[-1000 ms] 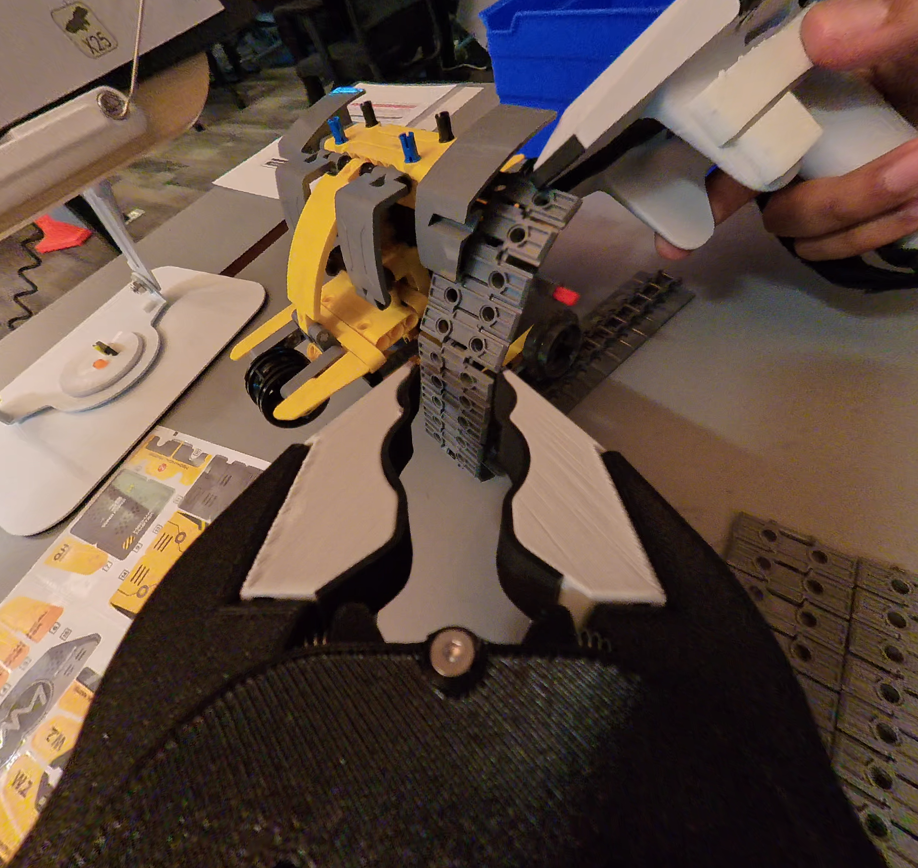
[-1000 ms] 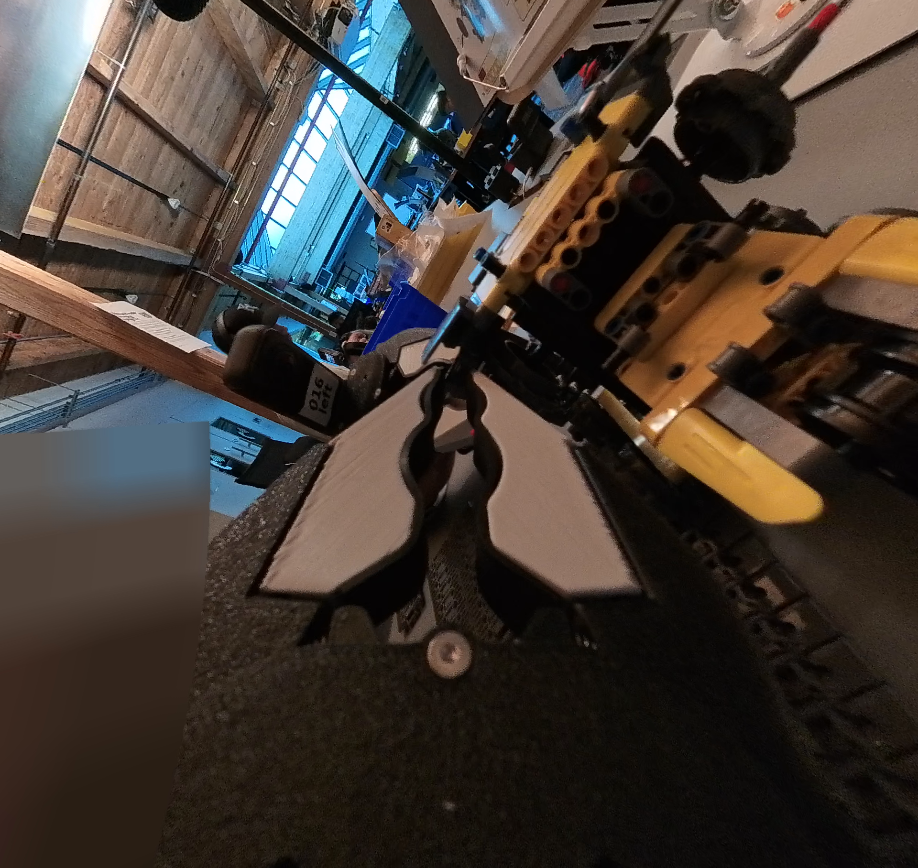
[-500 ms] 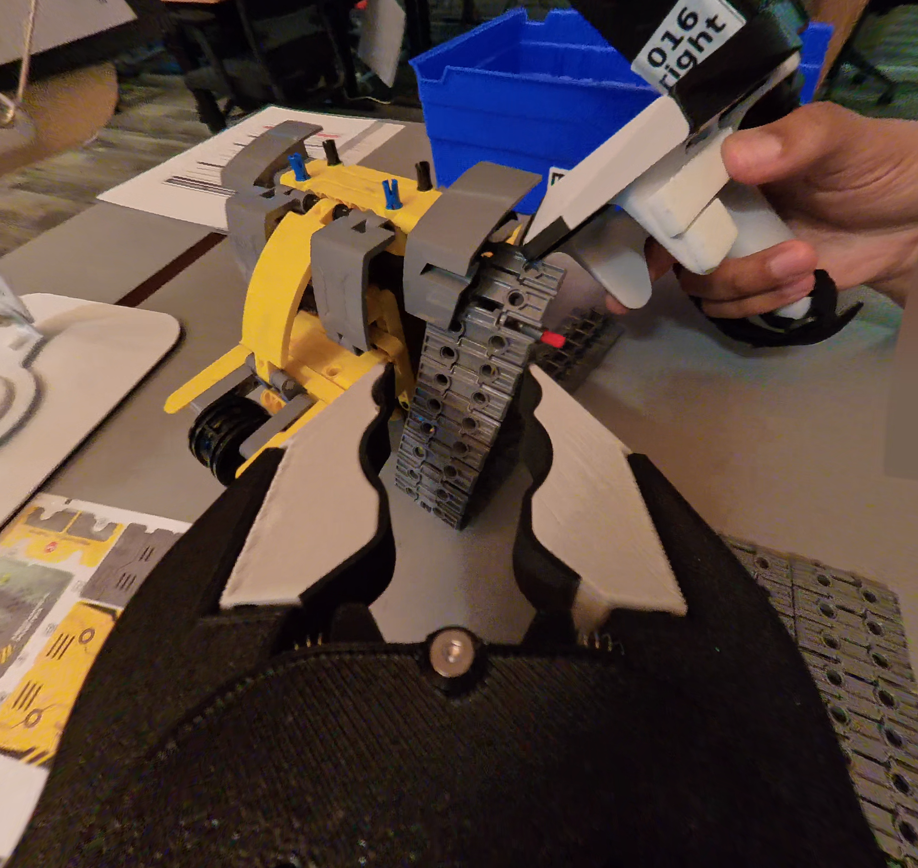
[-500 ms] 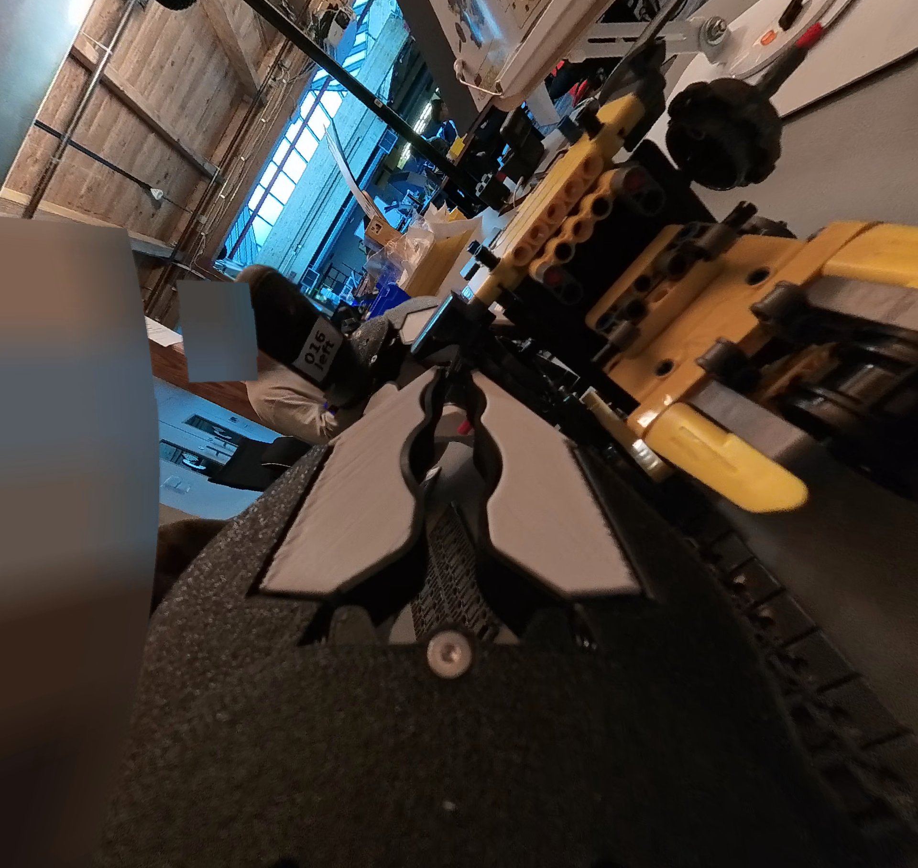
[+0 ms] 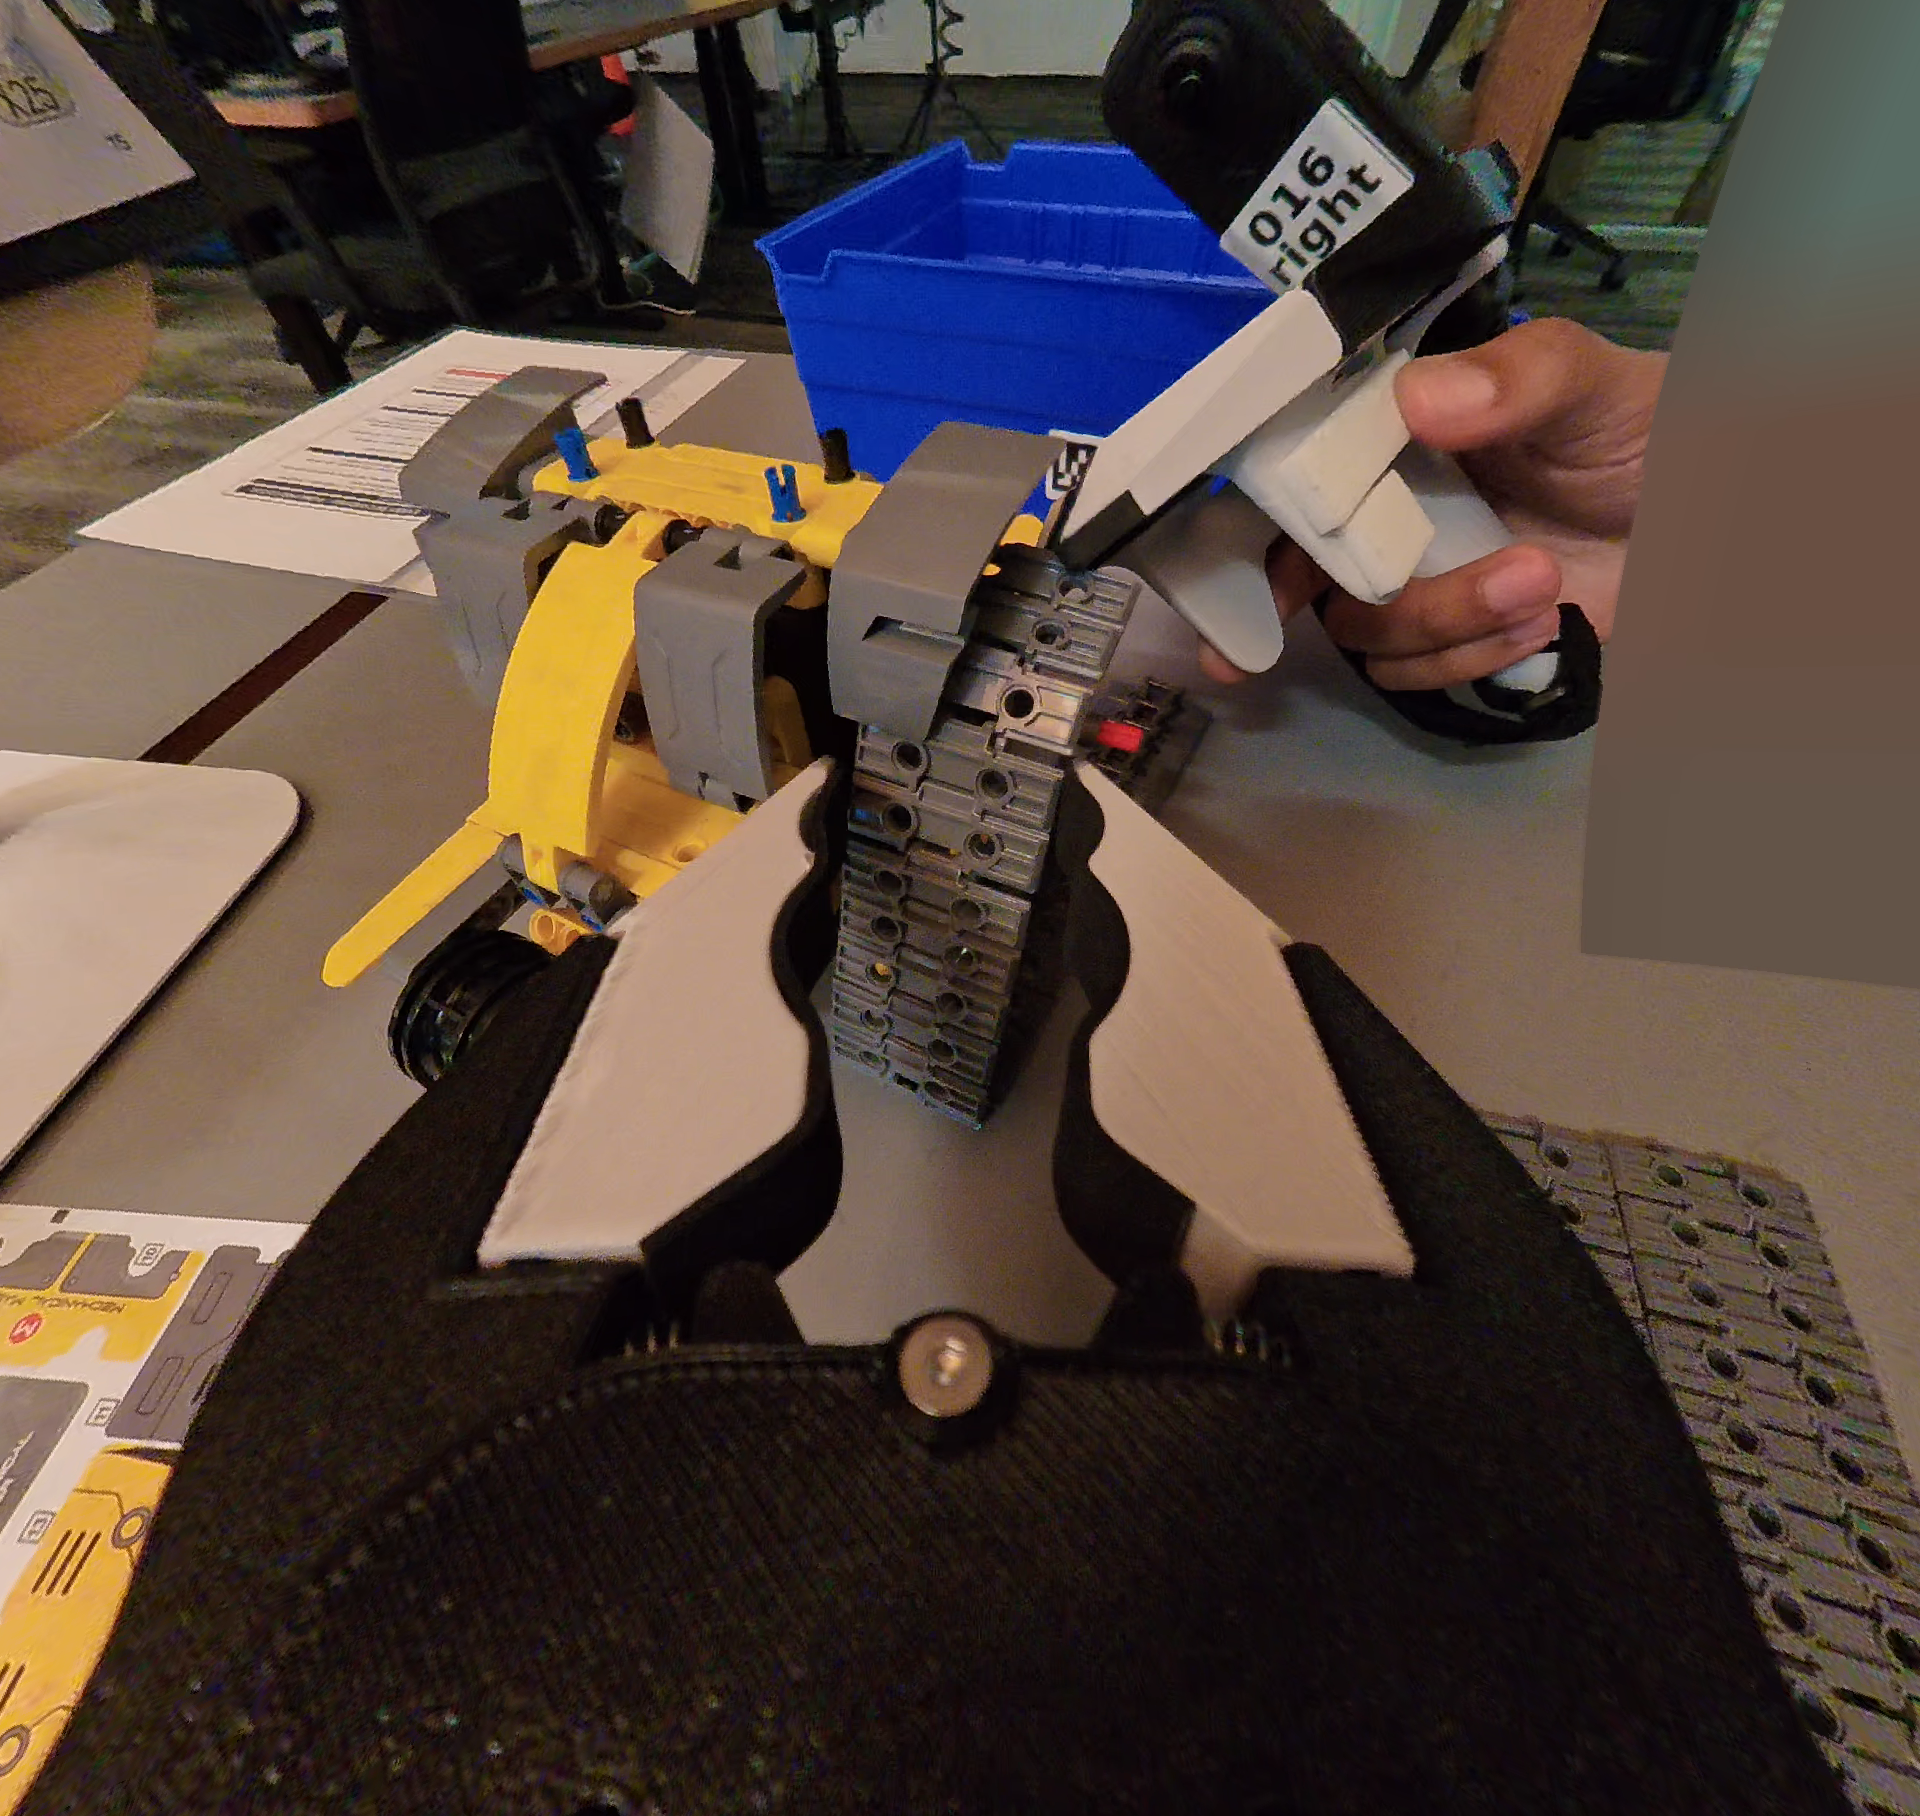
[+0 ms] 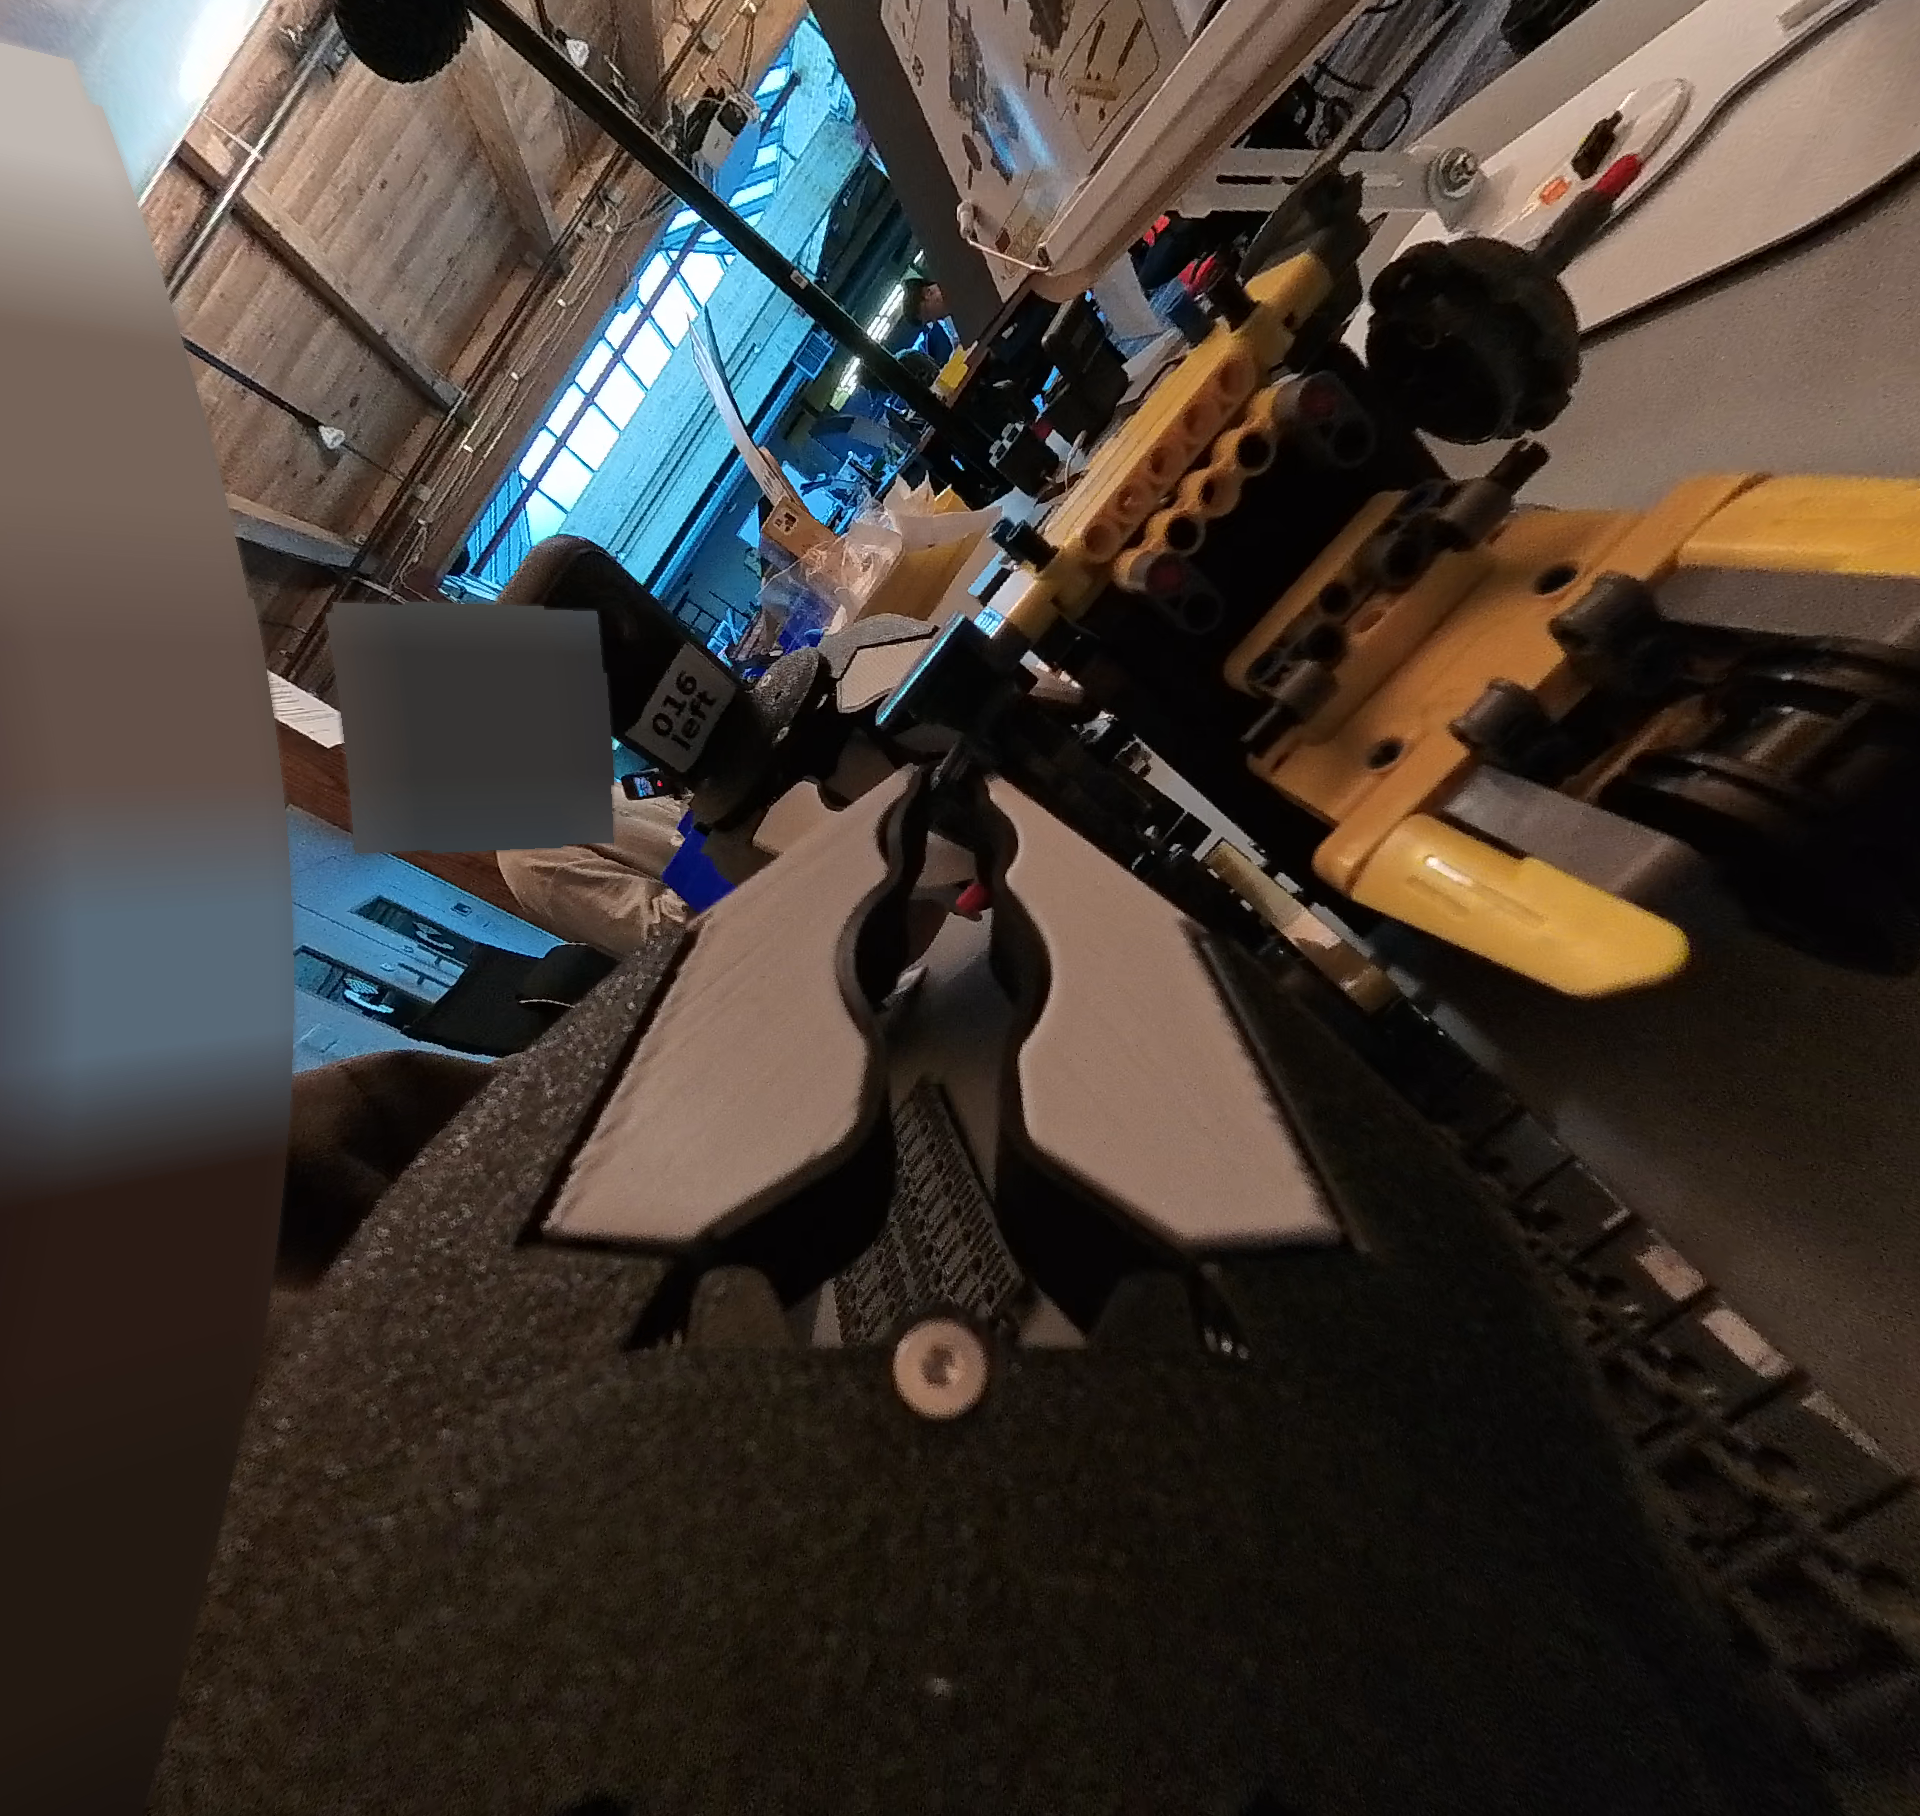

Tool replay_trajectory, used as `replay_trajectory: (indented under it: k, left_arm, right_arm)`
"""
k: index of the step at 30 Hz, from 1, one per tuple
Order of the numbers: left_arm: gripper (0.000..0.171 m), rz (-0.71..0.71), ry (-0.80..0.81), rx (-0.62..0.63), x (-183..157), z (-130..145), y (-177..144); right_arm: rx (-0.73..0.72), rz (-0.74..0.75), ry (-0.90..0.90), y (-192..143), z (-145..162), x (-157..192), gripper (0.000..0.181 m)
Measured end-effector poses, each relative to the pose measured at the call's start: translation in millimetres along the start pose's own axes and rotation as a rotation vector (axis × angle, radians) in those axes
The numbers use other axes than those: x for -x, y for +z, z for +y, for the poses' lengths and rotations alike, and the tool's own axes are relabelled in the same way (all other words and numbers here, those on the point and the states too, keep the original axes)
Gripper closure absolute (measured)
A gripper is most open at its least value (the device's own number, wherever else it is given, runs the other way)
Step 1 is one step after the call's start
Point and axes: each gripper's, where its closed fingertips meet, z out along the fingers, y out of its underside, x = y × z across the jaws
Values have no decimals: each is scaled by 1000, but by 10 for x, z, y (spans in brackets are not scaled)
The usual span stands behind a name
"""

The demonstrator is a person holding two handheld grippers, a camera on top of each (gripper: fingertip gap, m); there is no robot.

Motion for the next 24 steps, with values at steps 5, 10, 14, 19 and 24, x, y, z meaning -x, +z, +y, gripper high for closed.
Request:
replay_trajectory:
  k: [5,10,14,19,24]
  left_arm:
    - [134,-24,10,-10,-2,-14,15]
    - [134,-24,-2,-26,-3,-58,61]
    - [135,-18,-12,-37,-6,-66,83]
    - [135,-7,-32,-47,1,-67,86]
    - [135,-17,-25,-47,7,-66,78]
  right_arm:
    - [4,20,-27,-23,0,-10,174]
    - [-5,52,-58,-74,-41,-34,174]
    - [-9,66,-73,-88,-54,-47,174]
    - [-16,60,-61,-86,-66,-56,173]
    - [-6,93,-140,-83,-66,-46,173]
